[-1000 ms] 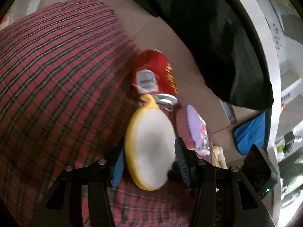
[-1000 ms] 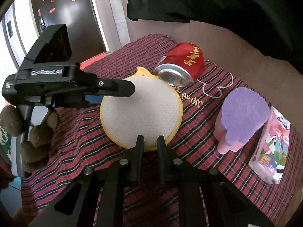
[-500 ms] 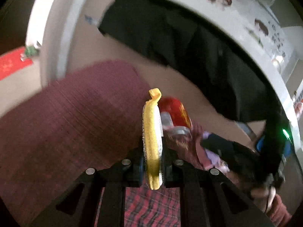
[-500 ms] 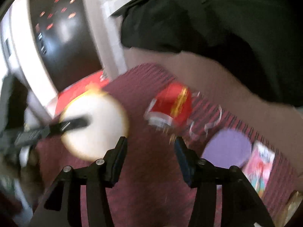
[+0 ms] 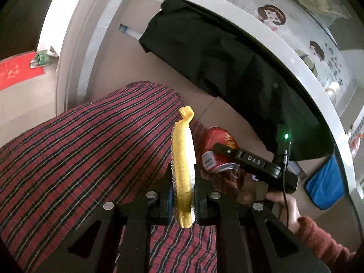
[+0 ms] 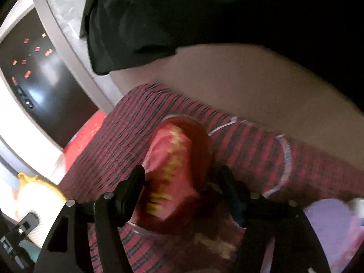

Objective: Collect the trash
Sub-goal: 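Grasp the red Wanglaoji can with the right tool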

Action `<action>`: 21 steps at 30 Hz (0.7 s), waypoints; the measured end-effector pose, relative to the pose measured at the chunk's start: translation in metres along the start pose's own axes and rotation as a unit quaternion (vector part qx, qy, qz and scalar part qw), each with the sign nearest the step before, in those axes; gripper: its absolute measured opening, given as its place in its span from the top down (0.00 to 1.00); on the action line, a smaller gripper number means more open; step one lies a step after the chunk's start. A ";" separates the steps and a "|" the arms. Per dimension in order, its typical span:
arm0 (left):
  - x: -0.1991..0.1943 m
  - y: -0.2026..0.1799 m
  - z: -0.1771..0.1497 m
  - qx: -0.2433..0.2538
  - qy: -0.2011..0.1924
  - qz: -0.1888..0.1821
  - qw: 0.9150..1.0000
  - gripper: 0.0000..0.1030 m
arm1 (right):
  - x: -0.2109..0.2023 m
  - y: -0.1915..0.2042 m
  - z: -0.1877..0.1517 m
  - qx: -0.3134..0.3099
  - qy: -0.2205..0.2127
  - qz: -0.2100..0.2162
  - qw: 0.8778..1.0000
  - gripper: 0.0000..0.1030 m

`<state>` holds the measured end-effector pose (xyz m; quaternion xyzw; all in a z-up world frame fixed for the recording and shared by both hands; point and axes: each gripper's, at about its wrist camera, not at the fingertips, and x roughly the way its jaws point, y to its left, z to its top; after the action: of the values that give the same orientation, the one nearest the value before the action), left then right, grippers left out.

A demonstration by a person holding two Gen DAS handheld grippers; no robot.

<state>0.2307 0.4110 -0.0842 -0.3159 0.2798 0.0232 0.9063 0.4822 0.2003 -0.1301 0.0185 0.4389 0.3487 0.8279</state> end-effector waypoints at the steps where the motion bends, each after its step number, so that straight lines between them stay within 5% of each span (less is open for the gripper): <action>1: 0.001 0.000 -0.001 -0.001 0.001 0.000 1.000 0.86 | 0.005 0.003 0.000 -0.001 0.005 0.006 1.000 0.35; 4: 0.006 0.000 -0.003 -0.001 0.006 0.002 1.000 0.86 | 0.014 0.018 0.001 -0.035 0.015 -0.017 0.999 0.39; 6: 0.009 -0.003 -0.003 0.002 0.009 0.004 1.000 0.86 | 0.008 0.028 -0.001 -0.061 0.011 -0.022 0.998 0.54; 11: 0.007 -0.020 -0.006 0.020 0.004 0.011 1.000 0.86 | -0.029 0.048 -0.013 -0.124 -0.003 -0.048 0.991 0.55; 21: -0.008 -0.112 -0.032 0.097 -0.009 -0.008 0.995 0.86 | -0.174 0.031 -0.052 -0.130 -0.088 -0.052 0.986 0.55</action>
<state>0.2330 0.3039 -0.0376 -0.2283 0.2705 -0.0085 0.9352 0.3618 0.1064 -0.0272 -0.0811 0.3158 0.3566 0.8755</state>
